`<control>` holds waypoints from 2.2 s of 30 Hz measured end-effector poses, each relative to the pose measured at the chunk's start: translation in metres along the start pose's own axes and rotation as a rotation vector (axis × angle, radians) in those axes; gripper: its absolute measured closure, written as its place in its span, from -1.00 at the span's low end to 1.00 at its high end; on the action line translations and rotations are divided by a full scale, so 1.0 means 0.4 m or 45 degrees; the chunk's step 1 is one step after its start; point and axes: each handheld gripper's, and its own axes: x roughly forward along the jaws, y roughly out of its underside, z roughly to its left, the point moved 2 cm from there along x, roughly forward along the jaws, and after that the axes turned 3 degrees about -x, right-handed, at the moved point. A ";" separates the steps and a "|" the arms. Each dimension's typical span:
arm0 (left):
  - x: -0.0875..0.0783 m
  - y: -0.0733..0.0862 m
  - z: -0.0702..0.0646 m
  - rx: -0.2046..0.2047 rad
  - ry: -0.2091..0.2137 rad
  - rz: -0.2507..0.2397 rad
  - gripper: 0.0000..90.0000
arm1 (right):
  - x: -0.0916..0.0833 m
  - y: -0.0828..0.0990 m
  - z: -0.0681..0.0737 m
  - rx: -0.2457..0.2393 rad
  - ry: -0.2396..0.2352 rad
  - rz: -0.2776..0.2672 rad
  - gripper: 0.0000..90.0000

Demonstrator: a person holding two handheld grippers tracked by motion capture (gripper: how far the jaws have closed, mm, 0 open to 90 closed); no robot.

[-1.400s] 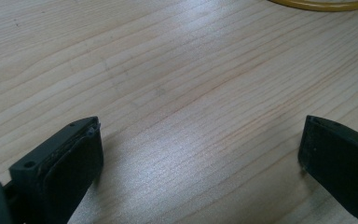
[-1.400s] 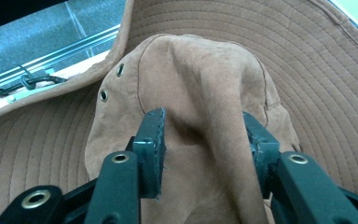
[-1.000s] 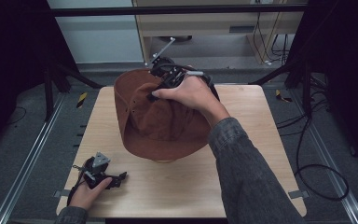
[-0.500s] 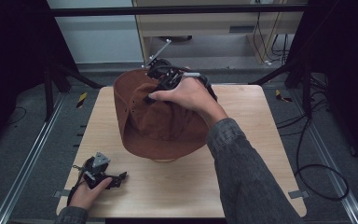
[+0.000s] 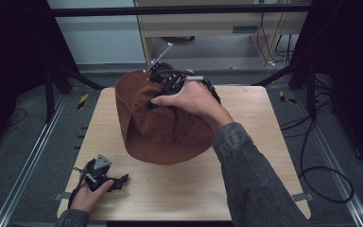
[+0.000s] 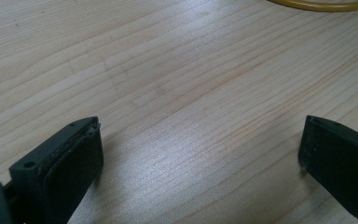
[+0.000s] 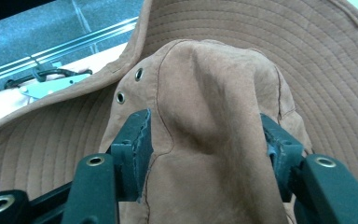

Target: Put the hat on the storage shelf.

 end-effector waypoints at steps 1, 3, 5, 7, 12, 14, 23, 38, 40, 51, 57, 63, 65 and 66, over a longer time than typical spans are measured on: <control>0.000 0.000 0.000 0.000 0.000 0.000 -1.00 | 0.002 0.001 -0.005 0.005 0.009 0.001 -0.07; 0.000 0.000 0.000 0.000 0.000 0.000 -1.00 | 0.003 0.002 -0.008 0.005 0.015 0.002 -0.09; 0.000 0.000 0.000 0.000 0.000 0.001 -1.00 | 0.003 0.004 -0.013 0.009 0.040 -0.001 -0.22; 0.000 0.000 0.000 0.000 0.000 0.001 -1.00 | 0.003 0.005 -0.014 0.009 0.040 -0.004 -0.24; 0.000 0.000 0.000 0.000 0.000 0.000 -1.00 | -0.007 0.006 -0.017 0.009 0.064 -0.031 -0.47; 0.000 0.000 0.000 0.000 0.000 0.000 -1.00 | -0.017 0.008 -0.020 0.014 0.079 -0.047 -0.57; 0.000 0.000 0.000 0.001 0.001 0.001 -1.00 | -0.068 0.025 -0.031 0.028 0.108 -0.111 -0.79; 0.000 0.000 0.000 0.000 0.001 0.000 -1.00 | -0.149 0.113 -0.076 0.078 0.195 -0.156 -0.82; 0.000 0.000 0.000 0.000 0.001 0.000 -1.00 | -0.166 0.131 -0.083 0.092 0.211 -0.174 -0.82; 0.000 0.000 0.000 0.000 0.001 0.000 -1.00 | -0.212 0.203 -0.108 0.140 0.279 -0.228 -0.78; 0.000 0.000 0.000 0.000 0.001 0.000 -1.00 | -0.222 0.251 -0.125 0.179 0.311 -0.244 -0.75; 0.001 0.000 0.000 0.000 0.000 -0.003 -1.00 | -0.237 0.338 -0.141 0.254 0.414 -0.272 -0.72; 0.001 0.000 0.000 0.000 0.000 -0.004 -1.00 | -0.243 0.377 -0.144 0.279 0.455 -0.282 -0.72; 0.000 0.000 -0.001 -0.001 0.000 -0.004 -1.00 | -0.243 0.377 -0.144 0.279 0.455 -0.282 -0.72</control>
